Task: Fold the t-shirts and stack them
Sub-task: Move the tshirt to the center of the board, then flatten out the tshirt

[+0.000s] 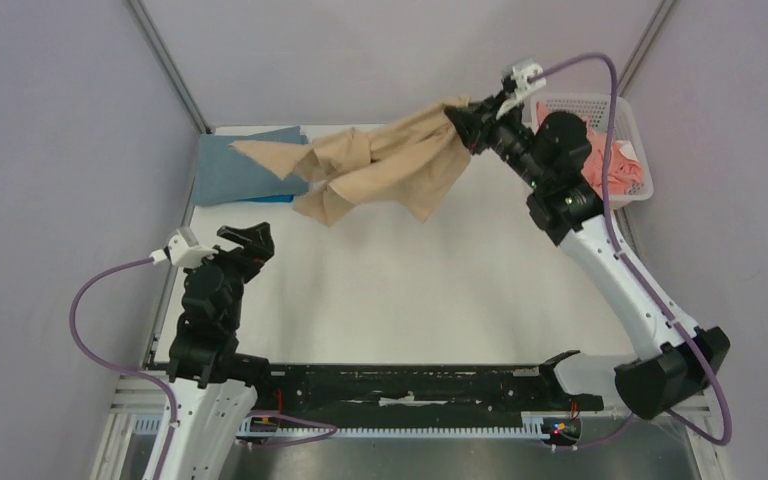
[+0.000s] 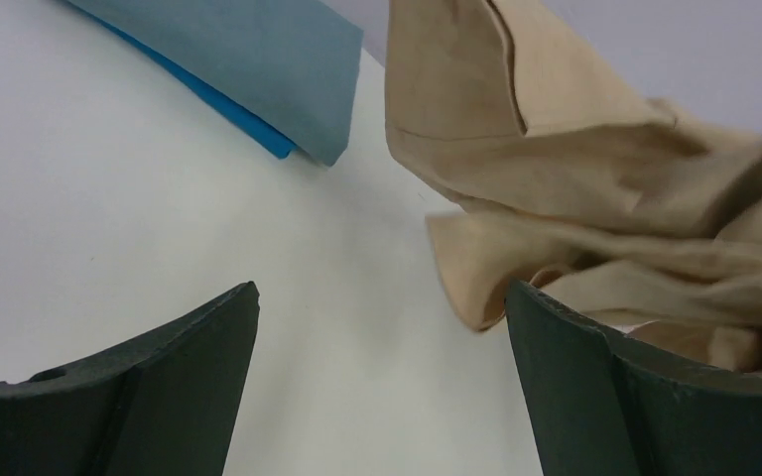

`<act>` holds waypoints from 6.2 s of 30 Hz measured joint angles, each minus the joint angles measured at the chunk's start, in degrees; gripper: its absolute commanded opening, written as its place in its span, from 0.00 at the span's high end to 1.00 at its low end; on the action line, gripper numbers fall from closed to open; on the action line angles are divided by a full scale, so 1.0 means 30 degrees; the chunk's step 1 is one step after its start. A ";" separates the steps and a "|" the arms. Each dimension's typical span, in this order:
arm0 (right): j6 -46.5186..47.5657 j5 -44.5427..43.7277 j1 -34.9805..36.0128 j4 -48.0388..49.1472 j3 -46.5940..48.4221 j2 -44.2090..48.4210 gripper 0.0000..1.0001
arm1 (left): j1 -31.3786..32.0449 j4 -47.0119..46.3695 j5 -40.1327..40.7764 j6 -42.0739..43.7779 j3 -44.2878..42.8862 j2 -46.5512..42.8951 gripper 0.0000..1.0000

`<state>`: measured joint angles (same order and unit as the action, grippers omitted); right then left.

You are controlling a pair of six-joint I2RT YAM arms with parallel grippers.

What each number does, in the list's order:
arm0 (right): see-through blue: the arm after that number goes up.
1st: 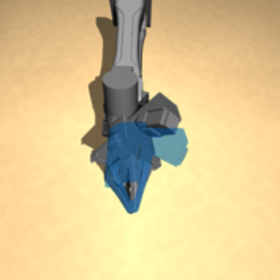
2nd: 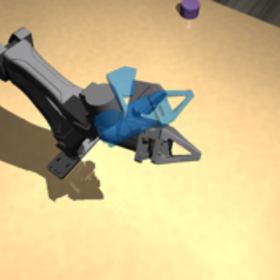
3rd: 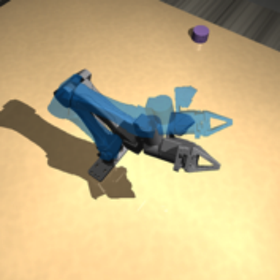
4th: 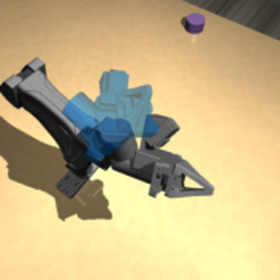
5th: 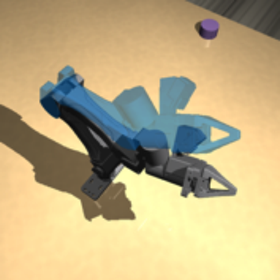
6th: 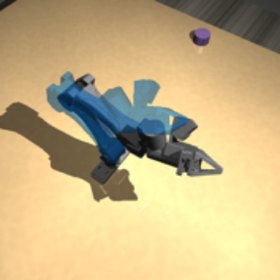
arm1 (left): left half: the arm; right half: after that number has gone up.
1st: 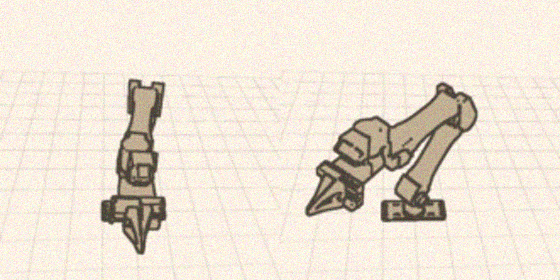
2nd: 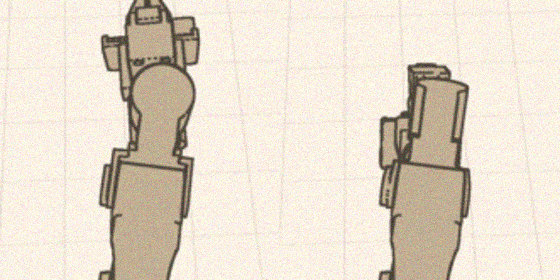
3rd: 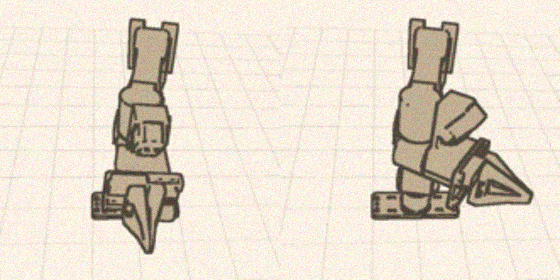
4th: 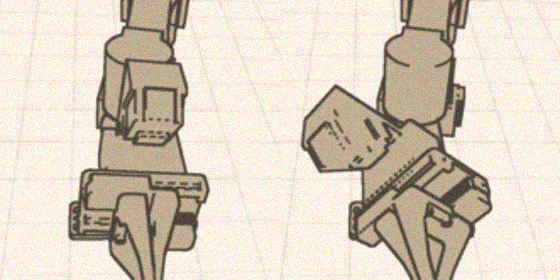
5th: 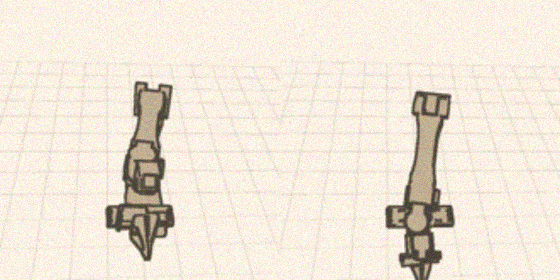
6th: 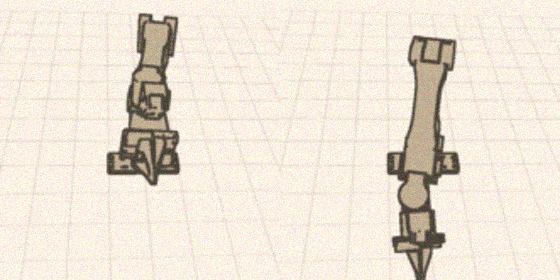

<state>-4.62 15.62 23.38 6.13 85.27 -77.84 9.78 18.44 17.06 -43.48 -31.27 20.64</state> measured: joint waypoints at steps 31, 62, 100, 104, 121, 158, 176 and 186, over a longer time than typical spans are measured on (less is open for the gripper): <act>-0.1173 -0.6564 0.1974 -0.2535 -1.8083 0.6237 0.02 | -0.0022 0.1005 -0.1865 -0.0984 -0.4007 1.9081 0.06; -0.2397 -0.9391 0.3016 -0.3861 -1.8877 0.7665 0.02 | 0.0838 0.1960 -0.1129 0.0015 -0.7599 2.4538 0.98; -1.1584 -1.5628 0.8298 -0.5217 -2.1048 0.4991 1.00 | 0.4823 -0.0962 0.0189 -0.1450 0.1086 0.9398 0.98; -1.1264 -1.7048 0.8298 -0.5238 -2.1026 0.5865 1.00 | 0.4823 -0.1209 0.0488 -0.1362 0.0962 0.8582 0.98; -0.4073 -1.8047 0.8298 -0.6710 -1.1642 1.2269 1.00 | 0.4823 -0.0153 0.1974 0.1661 -1.0244 0.5712 0.98; 0.2492 -1.1992 -0.0765 -0.9734 -0.0801 0.3388 0.99 | 0.2834 0.3198 0.3745 0.5646 -1.4994 0.9952 0.97; 0.1647 -1.3726 -0.2382 -1.1810 -0.4634 -0.3614 0.02 | 0.2812 0.5486 0.0656 0.1005 -0.4809 0.8816 0.18; -0.2798 -0.6040 -0.1596 -0.7606 -1.7449 0.7665 0.02 | 0.2812 0.1851 -0.1960 0.0517 -0.2310 1.3056 0.14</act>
<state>-13.02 -2.50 18.59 -16.69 32.93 -54.85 18.22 23.99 11.18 -41.93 -38.20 59.81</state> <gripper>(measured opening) 0.979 0.856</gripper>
